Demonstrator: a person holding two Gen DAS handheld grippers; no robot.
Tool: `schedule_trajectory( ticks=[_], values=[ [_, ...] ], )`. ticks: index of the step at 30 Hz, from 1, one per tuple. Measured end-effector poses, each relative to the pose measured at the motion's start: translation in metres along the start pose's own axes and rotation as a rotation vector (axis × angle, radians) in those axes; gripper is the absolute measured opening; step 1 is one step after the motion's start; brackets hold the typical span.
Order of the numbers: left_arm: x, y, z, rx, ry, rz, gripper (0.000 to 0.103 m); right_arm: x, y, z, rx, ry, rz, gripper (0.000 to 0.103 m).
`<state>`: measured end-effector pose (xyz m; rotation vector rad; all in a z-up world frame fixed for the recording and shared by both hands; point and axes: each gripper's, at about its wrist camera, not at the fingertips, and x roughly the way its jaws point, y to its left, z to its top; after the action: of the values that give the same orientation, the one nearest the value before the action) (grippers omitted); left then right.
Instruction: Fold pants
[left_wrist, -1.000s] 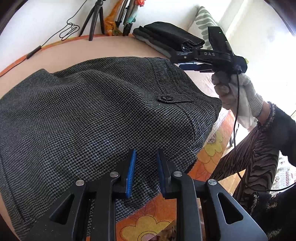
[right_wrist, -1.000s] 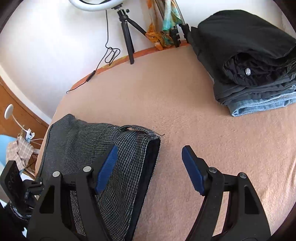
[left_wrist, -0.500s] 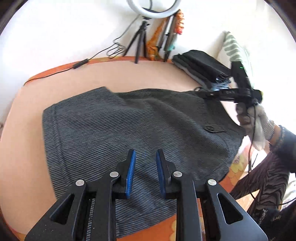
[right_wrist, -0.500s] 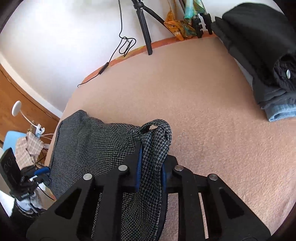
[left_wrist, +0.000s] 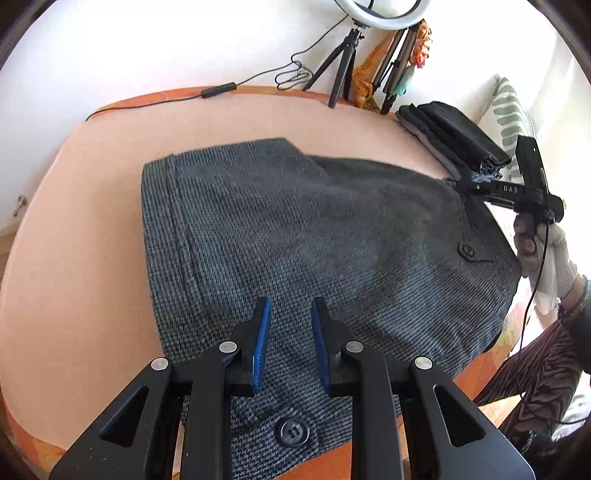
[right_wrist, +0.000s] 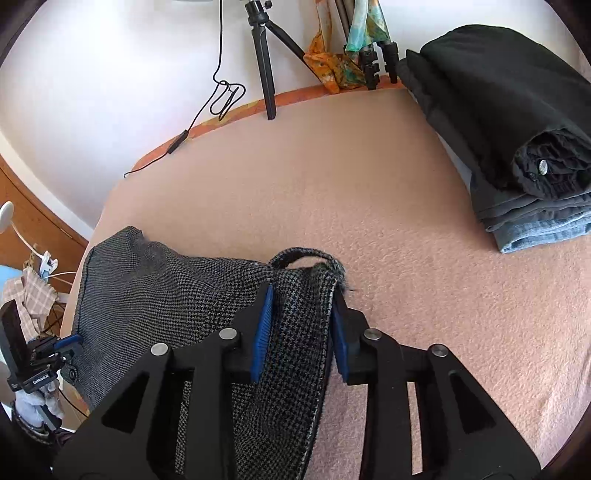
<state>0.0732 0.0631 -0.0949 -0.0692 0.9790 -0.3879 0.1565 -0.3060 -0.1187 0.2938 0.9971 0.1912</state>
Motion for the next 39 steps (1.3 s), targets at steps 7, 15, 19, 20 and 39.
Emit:
schedule_trajectory(
  ticks=[7, 15, 19, 20, 39],
  values=[
    [0.007, -0.039, 0.041, 0.045, -0.089, -0.029, 0.020, -0.037, 0.009, -0.033, 0.054, -0.027, 0.018, 0.055],
    [0.027, -0.112, 0.039, 0.224, -0.044, -0.142, 0.021, -0.076, -0.011, -0.092, 0.227, -0.025, 0.088, 0.055],
    [0.028, -0.140, 0.031, 0.283, -0.026, -0.201, 0.020, -0.083, -0.021, -0.117, 0.298, -0.003, 0.128, 0.056],
    [0.028, -0.147, 0.029, 0.302, -0.024, -0.211, 0.020, -0.083, -0.022, -0.123, 0.317, 0.008, 0.133, 0.056],
    [0.066, -0.169, 0.011, 0.385, 0.083, -0.190, 0.021, -0.050, -0.011, -0.164, 0.660, 0.057, 0.371, 0.062]
  ],
)
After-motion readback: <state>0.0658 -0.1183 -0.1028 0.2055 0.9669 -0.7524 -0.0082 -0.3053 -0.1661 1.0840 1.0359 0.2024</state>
